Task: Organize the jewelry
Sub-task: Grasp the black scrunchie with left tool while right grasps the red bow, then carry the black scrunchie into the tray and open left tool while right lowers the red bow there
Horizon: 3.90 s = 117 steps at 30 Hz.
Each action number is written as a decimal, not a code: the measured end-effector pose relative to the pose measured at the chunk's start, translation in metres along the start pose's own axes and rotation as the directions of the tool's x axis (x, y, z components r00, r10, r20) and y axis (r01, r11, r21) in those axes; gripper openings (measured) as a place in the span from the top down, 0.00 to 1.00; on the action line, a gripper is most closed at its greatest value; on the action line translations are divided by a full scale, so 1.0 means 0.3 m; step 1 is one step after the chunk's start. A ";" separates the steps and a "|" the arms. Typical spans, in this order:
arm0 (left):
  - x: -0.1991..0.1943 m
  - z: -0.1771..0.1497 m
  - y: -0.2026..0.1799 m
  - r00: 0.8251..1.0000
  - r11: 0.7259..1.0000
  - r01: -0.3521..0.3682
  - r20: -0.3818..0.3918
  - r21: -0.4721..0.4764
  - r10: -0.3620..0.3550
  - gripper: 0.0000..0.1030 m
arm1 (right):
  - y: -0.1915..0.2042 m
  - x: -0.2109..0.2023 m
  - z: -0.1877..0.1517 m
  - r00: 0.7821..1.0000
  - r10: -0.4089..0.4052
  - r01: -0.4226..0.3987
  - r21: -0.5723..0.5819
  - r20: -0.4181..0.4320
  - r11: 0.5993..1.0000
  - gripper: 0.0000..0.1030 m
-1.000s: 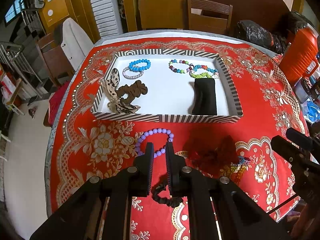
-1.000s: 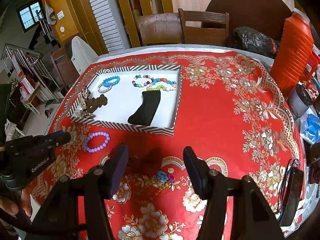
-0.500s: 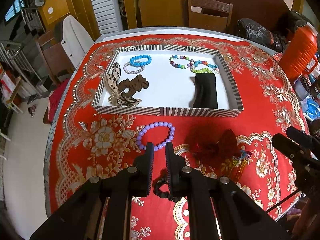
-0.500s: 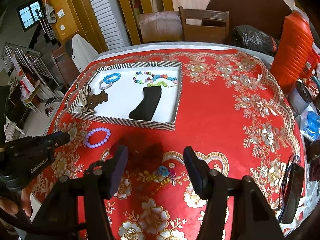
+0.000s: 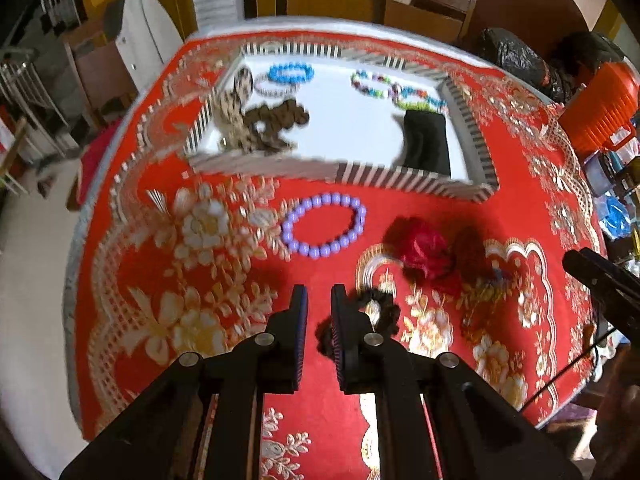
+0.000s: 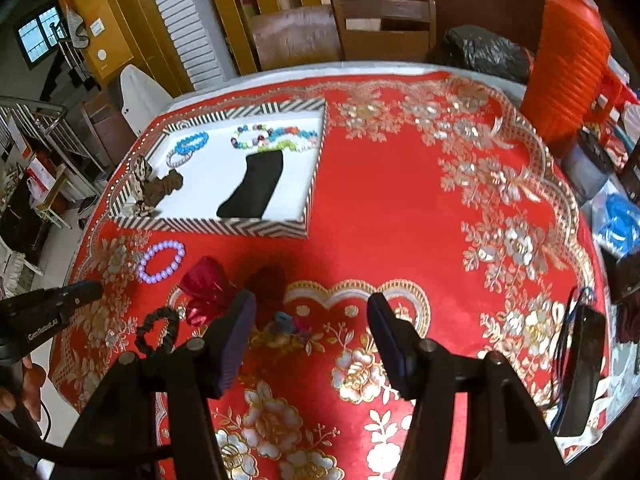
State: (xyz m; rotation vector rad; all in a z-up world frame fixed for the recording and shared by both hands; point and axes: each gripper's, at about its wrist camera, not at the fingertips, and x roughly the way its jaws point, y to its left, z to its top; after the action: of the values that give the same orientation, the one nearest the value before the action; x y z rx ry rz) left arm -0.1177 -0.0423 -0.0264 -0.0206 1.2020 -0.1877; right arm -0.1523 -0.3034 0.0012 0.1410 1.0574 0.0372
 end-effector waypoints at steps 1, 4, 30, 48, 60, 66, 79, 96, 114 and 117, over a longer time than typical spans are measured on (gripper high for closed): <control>0.017 -0.009 0.002 1.000 1.000 0.012 -0.022 0.000 -0.012 1.00 | 0.001 0.008 -0.006 1.000 0.000 0.000 -0.001 -0.006 1.000 0.41; 0.056 -0.025 0.000 0.998 0.999 0.038 -0.056 -0.011 -0.039 1.00 | 0.012 0.043 -0.019 1.000 0.015 -0.015 -0.011 -0.023 1.000 0.41; 0.198 -0.038 -0.072 0.981 0.987 0.101 -0.180 0.125 -0.078 0.87 | 0.288 0.358 0.064 0.944 0.090 -0.266 -0.571 -0.317 0.776 0.39; 0.016 0.100 0.014 0.989 0.987 0.142 -0.058 0.076 -0.138 1.00 | 0.213 0.139 0.087 0.964 0.240 -0.264 -0.326 -0.111 0.908 0.94; -0.106 0.334 -0.016 0.990 0.989 0.101 0.085 0.113 -0.111 1.00 | 0.223 0.035 0.233 0.968 0.249 -0.236 -0.229 0.025 0.944 0.94; -0.096 0.439 -0.021 0.990 0.990 0.061 0.116 0.125 -0.075 1.00 | 0.227 0.067 0.302 0.966 0.253 -0.243 -0.153 0.051 0.958 0.94; 0.057 0.588 -0.004 0.996 0.991 0.051 0.069 0.125 -0.060 1.00 | 0.271 0.242 0.405 0.972 0.233 -0.232 -0.053 0.018 0.971 0.94; 0.383 0.785 0.086 0.997 0.998 0.061 -0.050 -0.002 -0.061 1.00 | 0.319 0.588 0.504 0.977 0.185 -0.183 0.032 -0.102 0.983 0.93; 0.339 0.706 0.126 0.999 1.000 0.010 -0.044 -0.010 -0.010 0.90 | 0.325 0.555 0.501 0.969 0.237 -0.237 0.017 -0.063 0.971 0.65; 0.301 0.691 0.114 0.999 1.000 0.004 -0.032 -0.002 -0.005 0.90 | 0.322 0.495 0.492 0.978 0.207 -0.207 0.000 -0.022 0.978 0.56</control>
State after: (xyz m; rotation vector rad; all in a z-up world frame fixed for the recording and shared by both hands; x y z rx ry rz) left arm 0.1108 -0.0399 -0.0388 -0.0217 1.2344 -0.1916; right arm 0.0528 -0.2076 -0.0430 0.2488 1.0610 0.2284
